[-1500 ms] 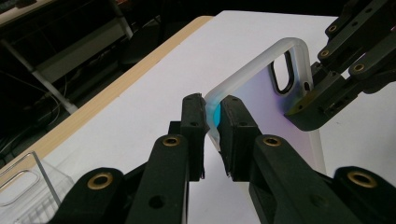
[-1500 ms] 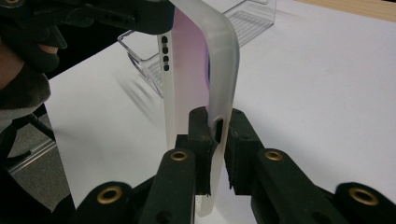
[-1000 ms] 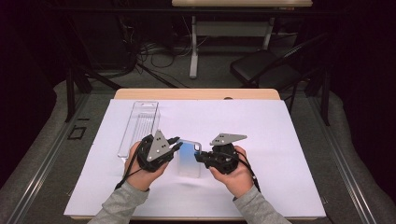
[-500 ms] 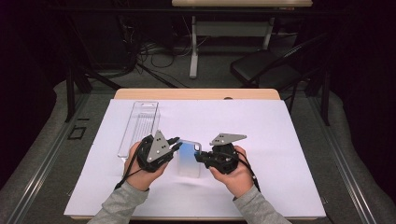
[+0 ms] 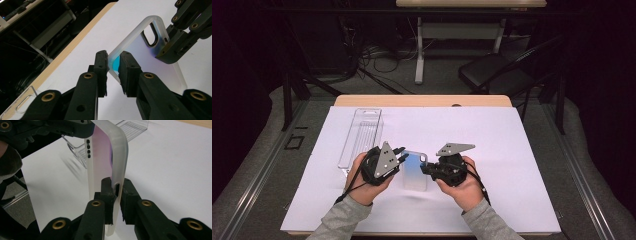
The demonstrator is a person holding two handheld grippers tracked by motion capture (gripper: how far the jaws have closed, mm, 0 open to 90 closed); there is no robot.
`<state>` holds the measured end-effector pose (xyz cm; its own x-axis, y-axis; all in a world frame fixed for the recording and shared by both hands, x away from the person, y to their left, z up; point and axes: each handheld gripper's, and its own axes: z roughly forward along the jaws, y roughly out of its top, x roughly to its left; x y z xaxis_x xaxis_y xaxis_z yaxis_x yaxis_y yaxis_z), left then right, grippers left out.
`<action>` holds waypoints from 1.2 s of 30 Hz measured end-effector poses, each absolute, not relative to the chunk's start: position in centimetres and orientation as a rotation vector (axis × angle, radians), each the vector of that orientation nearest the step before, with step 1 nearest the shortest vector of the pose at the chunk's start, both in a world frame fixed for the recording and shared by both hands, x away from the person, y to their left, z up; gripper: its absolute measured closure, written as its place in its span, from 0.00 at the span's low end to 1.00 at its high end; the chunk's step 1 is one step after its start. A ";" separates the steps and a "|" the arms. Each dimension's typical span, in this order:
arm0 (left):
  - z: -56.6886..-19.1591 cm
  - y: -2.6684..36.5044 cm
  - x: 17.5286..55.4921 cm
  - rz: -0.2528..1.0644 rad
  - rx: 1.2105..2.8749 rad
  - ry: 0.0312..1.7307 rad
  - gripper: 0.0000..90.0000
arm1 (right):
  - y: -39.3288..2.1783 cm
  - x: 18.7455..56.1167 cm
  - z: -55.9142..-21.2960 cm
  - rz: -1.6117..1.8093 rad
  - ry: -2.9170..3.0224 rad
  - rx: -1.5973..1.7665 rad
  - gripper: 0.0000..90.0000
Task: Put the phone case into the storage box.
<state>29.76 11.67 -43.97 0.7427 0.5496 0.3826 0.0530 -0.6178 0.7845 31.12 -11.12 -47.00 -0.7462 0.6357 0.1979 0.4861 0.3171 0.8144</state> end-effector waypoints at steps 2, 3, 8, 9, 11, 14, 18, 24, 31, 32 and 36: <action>-44.0 11.7 29.8 0.783 2.134 0.456 0.87 | -11.1 31.1 -47.0 1.410 2.412 1.043 0.91; -44.0 11.7 29.8 0.781 2.134 0.458 0.87 | -11.2 31.1 -46.9 1.407 2.413 1.040 0.91; -44.1 11.9 30.0 0.759 2.124 0.469 0.88 | -11.2 31.1 -46.9 1.408 2.408 1.046 0.91; -44.1 11.9 30.0 0.755 2.125 0.470 0.88 | -11.2 31.1 -46.9 1.409 2.408 1.047 0.91; -44.1 11.9 30.0 0.752 2.123 0.472 0.88 | -11.2 31.1 -46.9 1.409 2.409 1.049 0.91; -44.1 12.0 30.0 0.755 2.121 0.473 0.89 | -11.2 31.1 -46.9 1.411 2.408 1.046 0.91; -44.0 12.0 29.9 0.761 2.118 0.471 0.89 | -11.2 31.1 -46.9 1.419 2.402 1.047 0.91; -44.0 12.0 29.8 0.766 2.117 0.473 0.89 | -11.2 31.2 -47.0 1.430 2.399 1.049 0.91; -43.9 11.9 29.7 0.778 2.118 0.470 0.89 | -11.2 31.2 -47.0 1.433 2.400 1.051 0.91; -43.9 11.9 29.7 0.779 2.119 0.469 0.89 | -11.2 31.2 -47.0 1.434 2.400 1.050 0.91; -43.9 11.9 29.7 0.784 2.119 0.468 0.89 | -11.2 31.2 -47.0 1.436 2.399 1.050 0.91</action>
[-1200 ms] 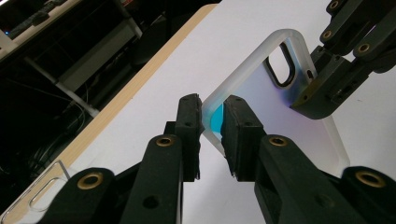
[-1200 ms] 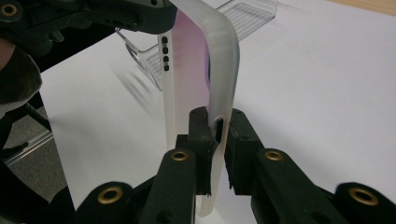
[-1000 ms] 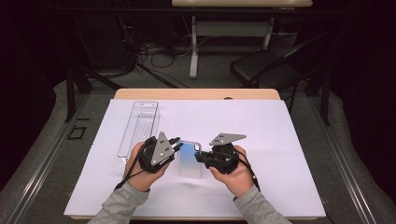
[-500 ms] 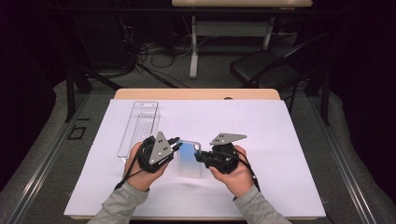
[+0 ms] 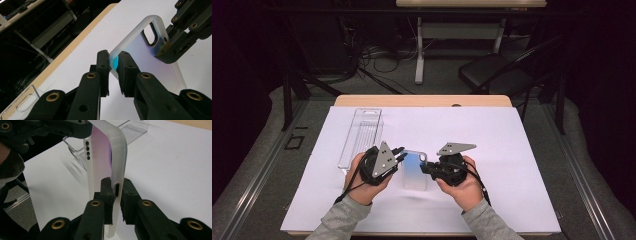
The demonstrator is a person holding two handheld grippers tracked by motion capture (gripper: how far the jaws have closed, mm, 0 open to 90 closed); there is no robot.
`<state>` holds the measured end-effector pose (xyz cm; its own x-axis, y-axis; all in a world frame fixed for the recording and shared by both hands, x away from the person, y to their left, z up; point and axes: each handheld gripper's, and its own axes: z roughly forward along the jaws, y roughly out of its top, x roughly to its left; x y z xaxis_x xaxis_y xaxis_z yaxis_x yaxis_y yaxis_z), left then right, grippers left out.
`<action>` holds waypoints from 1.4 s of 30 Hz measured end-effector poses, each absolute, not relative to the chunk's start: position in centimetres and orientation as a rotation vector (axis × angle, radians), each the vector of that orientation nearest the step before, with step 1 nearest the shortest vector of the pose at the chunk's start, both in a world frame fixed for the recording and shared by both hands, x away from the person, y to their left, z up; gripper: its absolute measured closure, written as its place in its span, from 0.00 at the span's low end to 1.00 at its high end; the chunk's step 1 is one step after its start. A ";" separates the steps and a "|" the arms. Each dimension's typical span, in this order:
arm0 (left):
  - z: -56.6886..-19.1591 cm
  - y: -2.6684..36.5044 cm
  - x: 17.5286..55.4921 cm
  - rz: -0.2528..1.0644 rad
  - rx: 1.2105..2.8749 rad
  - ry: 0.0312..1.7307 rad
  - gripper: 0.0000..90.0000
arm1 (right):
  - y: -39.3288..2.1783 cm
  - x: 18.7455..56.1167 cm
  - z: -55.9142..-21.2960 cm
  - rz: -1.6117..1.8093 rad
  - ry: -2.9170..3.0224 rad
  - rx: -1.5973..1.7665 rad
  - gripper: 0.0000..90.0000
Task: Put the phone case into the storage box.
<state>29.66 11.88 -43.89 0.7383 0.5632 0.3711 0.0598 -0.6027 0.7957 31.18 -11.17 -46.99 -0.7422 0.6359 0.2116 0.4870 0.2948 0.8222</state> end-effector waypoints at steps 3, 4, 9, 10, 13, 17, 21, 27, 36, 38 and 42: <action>-43.9 11.9 29.6 0.791 2.121 0.465 0.89 | -11.2 31.2 -47.0 1.438 2.399 1.050 0.90; -43.9 11.8 29.6 0.790 2.119 0.467 0.89 | -11.2 31.2 -47.0 1.438 2.398 1.050 0.90; -43.8 11.8 29.5 0.808 2.124 0.456 0.89 | -11.2 31.2 -47.0 1.445 2.394 1.053 0.90; -43.8 11.8 29.5 0.810 2.124 0.455 0.89 | -11.2 31.2 -47.0 1.445 2.394 1.053 0.90; -43.8 11.8 29.4 0.812 2.121 0.454 0.89 | -11.2 31.2 -47.0 1.450 2.389 1.059 0.89; -43.8 11.8 29.4 0.811 2.116 0.449 0.89 | -11.2 31.2 -47.0 1.465 2.384 1.060 0.86; -43.8 11.8 29.4 0.819 2.118 0.449 0.89 | -11.2 31.2 -47.0 1.468 2.385 1.054 0.83; -43.9 12.0 29.6 0.828 2.108 0.460 0.89 | -11.2 31.2 -46.9 1.486 2.373 1.048 0.76; -44.2 12.4 30.0 0.828 2.099 0.488 0.89 | -11.3 31.3 -46.9 1.501 2.350 1.036 0.68; -44.3 12.5 30.2 0.827 2.101 0.497 0.89 | -11.4 31.4 -46.9 1.499 2.351 1.037 0.67; -44.3 12.9 30.4 0.827 2.105 0.512 0.89 | -11.3 31.4 -46.9 1.494 2.350 1.035 0.64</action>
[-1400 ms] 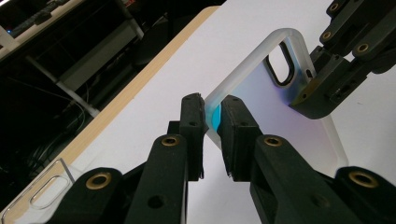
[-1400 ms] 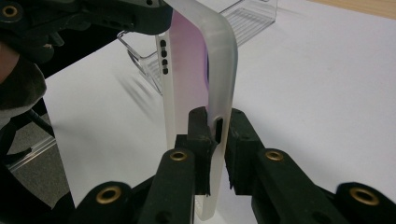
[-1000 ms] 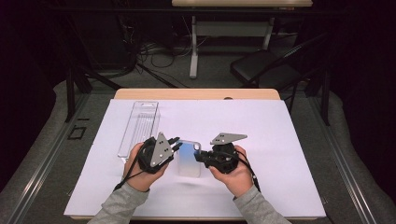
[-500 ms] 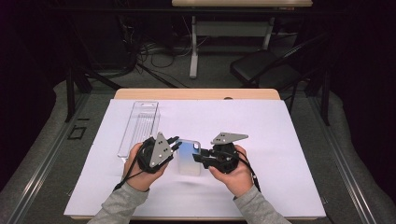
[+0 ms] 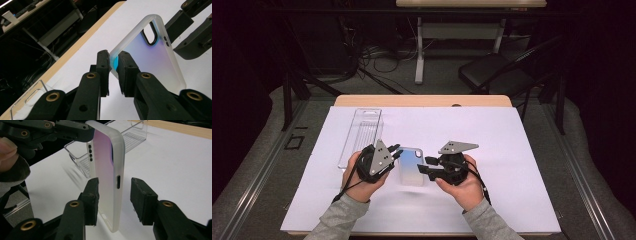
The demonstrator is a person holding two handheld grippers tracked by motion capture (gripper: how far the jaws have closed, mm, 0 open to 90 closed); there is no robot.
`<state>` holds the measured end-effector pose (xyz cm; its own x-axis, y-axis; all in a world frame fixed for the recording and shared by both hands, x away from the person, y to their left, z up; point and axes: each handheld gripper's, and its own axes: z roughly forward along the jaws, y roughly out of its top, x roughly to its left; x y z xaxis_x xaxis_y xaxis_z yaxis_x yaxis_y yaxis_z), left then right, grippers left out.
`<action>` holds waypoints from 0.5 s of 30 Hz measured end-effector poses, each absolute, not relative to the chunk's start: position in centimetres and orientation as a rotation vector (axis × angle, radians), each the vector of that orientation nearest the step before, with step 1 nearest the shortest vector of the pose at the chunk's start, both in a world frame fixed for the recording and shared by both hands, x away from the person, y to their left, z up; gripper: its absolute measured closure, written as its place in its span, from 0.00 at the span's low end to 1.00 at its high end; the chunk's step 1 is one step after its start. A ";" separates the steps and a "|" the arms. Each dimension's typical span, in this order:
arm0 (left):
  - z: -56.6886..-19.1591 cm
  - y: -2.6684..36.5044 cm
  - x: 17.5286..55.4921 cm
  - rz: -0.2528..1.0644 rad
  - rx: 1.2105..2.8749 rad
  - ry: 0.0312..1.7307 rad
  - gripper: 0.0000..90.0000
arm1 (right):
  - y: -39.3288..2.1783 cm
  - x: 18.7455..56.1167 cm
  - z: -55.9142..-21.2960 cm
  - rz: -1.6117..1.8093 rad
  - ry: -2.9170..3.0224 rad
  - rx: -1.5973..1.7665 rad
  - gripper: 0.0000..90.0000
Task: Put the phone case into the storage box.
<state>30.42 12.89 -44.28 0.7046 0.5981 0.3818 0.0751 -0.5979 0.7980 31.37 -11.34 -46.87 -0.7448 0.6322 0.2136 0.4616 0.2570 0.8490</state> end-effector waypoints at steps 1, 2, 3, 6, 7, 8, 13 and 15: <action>-44.3 13.0 30.5 0.832 2.101 0.515 0.89 | -11.3 31.4 -46.9 1.495 2.345 1.031 0.63; -44.2 13.1 30.5 0.833 2.100 0.520 0.89 | -11.3 31.4 -46.9 1.496 2.341 1.030 0.63; -44.2 13.2 30.6 0.837 2.096 0.524 0.89 | -11.4 31.4 -46.9 1.497 2.339 1.029 0.62; -44.2 13.5 30.7 0.840 2.093 0.534 0.89 | -11.4 31.5 -46.8 1.494 2.336 1.025 0.61; -44.2 13.6 30.8 0.842 2.094 0.535 0.89 | -11.4 31.5 -46.8 1.492 2.336 1.026 0.61; -44.1 13.7 30.8 0.841 2.092 0.541 0.89 | -11.4 31.5 -46.8 1.492 2.335 1.028 0.60; -44.1 14.1 31.1 0.846 2.084 0.560 0.89 | -11.6 31.6 -46.8 1.502 2.338 1.030 0.60; -44.1 14.4 31.2 0.847 2.084 0.571 0.89 | -11.6 31.6 -46.7 1.499 2.333 1.023 0.59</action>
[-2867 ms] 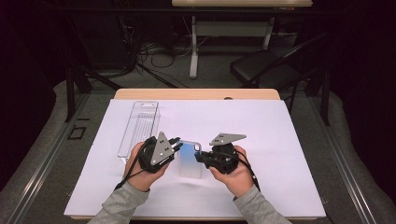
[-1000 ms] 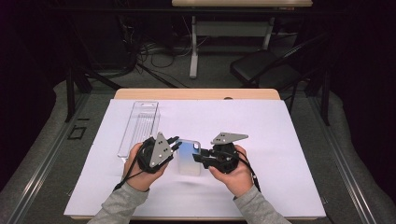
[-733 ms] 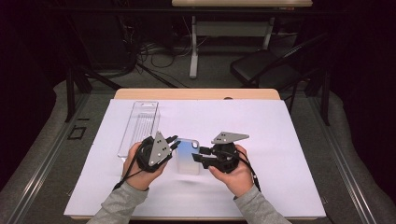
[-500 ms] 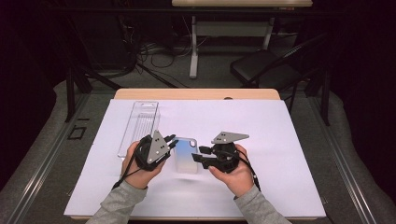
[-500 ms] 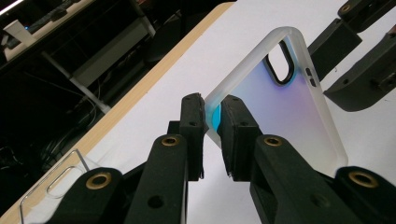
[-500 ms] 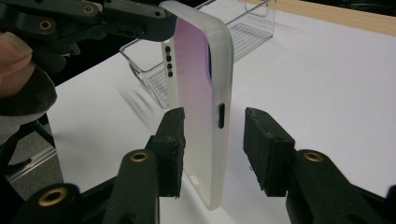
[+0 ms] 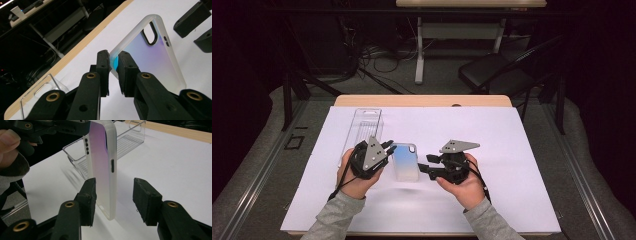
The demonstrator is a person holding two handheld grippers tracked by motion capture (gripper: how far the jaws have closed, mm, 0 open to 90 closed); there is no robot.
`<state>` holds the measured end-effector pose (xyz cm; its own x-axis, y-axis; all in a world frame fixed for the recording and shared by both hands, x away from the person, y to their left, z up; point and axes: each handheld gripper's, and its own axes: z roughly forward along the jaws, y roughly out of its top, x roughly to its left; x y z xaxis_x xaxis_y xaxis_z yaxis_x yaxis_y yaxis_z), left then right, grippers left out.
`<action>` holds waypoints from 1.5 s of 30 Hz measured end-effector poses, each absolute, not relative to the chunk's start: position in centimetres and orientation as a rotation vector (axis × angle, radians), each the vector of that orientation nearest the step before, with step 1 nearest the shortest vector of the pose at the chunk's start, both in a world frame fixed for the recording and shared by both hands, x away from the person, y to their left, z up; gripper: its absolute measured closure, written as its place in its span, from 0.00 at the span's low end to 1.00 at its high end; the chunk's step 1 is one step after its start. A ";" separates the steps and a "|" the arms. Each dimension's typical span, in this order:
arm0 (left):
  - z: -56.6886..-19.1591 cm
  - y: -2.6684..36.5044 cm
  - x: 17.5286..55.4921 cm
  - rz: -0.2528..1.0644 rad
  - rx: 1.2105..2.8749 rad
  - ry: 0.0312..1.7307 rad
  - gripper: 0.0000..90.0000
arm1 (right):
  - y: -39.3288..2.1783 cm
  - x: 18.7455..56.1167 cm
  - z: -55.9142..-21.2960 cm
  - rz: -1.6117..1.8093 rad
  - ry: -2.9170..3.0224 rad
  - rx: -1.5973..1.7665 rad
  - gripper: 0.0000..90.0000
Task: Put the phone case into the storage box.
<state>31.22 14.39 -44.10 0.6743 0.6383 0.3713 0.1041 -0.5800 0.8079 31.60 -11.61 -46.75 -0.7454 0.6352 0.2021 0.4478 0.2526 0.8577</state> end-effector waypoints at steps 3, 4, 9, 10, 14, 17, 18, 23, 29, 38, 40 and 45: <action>-44.1 14.8 31.4 0.852 2.077 0.588 0.89 | -11.6 31.6 -46.7 1.501 2.334 1.016 0.59; -44.0 14.9 31.5 0.851 2.080 0.590 0.89 | -11.6 31.7 -46.7 1.496 2.337 1.012 0.59; -43.8 15.7 31.7 0.863 2.070 0.612 0.89 | -11.7 31.8 -46.8 1.490 2.348 0.984 0.57; -43.8 15.8 31.8 0.868 2.064 0.618 0.89 | -11.6 31.8 -46.8 1.489 2.347 0.982 0.57; -43.6 16.3 31.9 0.877 2.051 0.634 0.89 | -11.7 31.9 -46.8 1.480 2.349 0.969 0.57; -43.4 16.7 32.0 0.883 2.048 0.645 0.89 | -11.8 31.9 -46.8 1.475 2.348 0.953 0.55; -43.4 16.8 32.0 0.882 2.044 0.650 0.89 | -11.8 31.9 -46.8 1.473 2.348 0.950 0.54; -43.1 17.3 32.0 0.892 2.033 0.659 0.89 | -12.0 32.0 -46.7 1.456 2.337 0.939 0.50; -42.9 17.8 32.0 0.904 2.020 0.671 0.89 | -12.5 32.2 -46.6 1.438 2.312 0.973 0.43; -42.6 18.3 32.3 0.904 2.005 0.688 0.89 | -13.1 32.3 -46.4 1.370 2.280 0.997 0.32; -42.5 18.4 32.4 0.902 2.003 0.691 0.89 | -13.2 32.3 -46.4 1.364 2.274 1.006 0.31; -42.3 18.5 32.6 0.905 1.995 0.695 0.89 | -13.6 32.3 -46.3 1.357 2.256 1.024 0.26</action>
<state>32.55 18.52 -42.33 0.5892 0.7315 0.3431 0.1430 -0.5124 0.8468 32.31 -13.62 -46.34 -0.6938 0.7145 0.0904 0.4146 0.2937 0.8613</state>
